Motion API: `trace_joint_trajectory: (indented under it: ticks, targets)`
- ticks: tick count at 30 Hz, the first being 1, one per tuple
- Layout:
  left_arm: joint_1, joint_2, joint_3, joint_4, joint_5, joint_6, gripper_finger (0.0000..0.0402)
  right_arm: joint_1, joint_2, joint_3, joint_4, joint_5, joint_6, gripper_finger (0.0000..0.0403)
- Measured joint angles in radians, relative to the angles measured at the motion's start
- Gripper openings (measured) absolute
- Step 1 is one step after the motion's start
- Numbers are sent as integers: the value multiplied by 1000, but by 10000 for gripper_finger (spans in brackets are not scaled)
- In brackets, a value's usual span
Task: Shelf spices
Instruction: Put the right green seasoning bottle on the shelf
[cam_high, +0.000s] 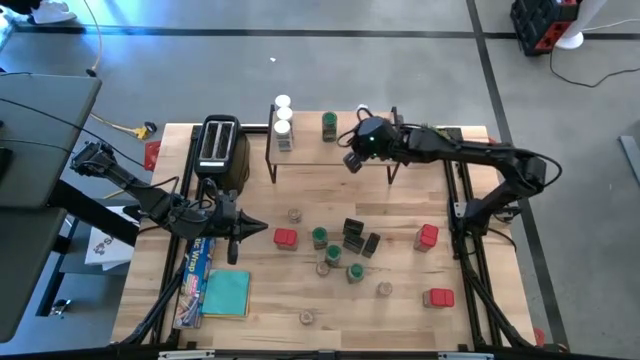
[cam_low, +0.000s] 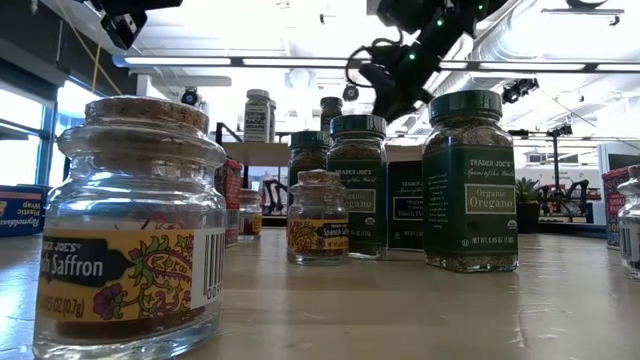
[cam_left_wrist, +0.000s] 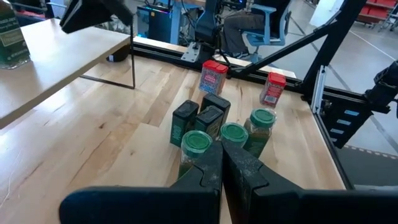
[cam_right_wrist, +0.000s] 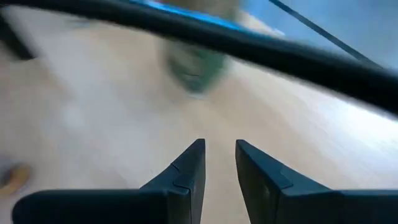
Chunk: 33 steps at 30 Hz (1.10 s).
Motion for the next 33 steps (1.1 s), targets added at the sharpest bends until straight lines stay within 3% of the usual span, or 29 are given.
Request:
trace_joint_trajectory:
  ticks: [7,11,17,24,33]
  targets:
    - [0,0,0,0,-1,1,1,-13,24,-70,57,1,96,81]
    - [0,0,0,-1,-8,0,1,-8,24,-163,255,155,167,73]
    - [0,0,0,-1,-21,1,1,-12,54,-237,522,149,204,44]
    - [0,0,0,0,-22,9,1,-12,183,-107,540,109,186,3]
    - [0,0,0,3,-23,9,1,-12,285,29,536,93,193,0]
